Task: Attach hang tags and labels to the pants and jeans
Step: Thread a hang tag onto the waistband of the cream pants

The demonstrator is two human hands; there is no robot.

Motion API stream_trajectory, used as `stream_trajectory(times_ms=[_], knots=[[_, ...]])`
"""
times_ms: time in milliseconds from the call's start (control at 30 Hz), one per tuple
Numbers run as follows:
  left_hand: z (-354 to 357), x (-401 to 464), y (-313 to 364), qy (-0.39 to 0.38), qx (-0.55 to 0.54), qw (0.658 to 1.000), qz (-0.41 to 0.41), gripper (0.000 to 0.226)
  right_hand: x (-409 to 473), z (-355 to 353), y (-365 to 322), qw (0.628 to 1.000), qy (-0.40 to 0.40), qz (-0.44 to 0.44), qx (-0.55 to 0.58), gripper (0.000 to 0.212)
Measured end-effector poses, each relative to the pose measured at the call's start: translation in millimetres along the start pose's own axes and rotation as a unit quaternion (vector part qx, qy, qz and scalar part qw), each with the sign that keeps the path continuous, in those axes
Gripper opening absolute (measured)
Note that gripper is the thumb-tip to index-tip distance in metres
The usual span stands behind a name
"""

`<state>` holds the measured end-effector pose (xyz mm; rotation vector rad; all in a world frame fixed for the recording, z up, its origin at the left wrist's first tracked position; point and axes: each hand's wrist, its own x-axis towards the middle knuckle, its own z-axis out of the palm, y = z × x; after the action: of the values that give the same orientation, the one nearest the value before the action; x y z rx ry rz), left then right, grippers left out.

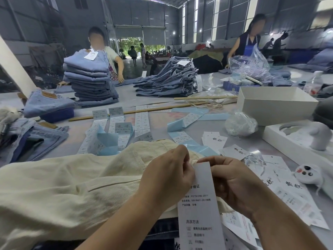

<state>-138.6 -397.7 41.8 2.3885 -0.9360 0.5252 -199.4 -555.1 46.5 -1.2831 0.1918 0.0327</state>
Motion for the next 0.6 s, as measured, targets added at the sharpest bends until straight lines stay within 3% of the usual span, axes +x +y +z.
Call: stream_trajectory(times_ms=[100, 233, 333, 467, 600], knots=[[-1, -1, 1, 0.008, 0.001, 1.0, 0.012, 0.013, -2, 4, 2, 1.0, -0.014, -0.013, -0.008, 0.032], [-2, -1, 1, 0.003, 0.0, 1.0, 0.015, 0.013, -1, 7, 5, 0.999, 0.026, -0.036, -0.021, 0.037], [-3, -2, 1, 0.001, -0.011, 1.0, 0.015, 0.009, -1, 9, 6, 0.994, 0.043, -0.061, -0.075, 0.032], [-2, -3, 2, 0.01, -0.009, 1.0, 0.022, 0.027, -5, 13, 2, 0.989, 0.018, -0.074, -0.123, 0.014], [-1, -3, 0, 0.006, -0.002, 1.0, 0.029, 0.016, -6, 14, 2, 0.988, 0.029, -0.088, -0.127, 0.003]])
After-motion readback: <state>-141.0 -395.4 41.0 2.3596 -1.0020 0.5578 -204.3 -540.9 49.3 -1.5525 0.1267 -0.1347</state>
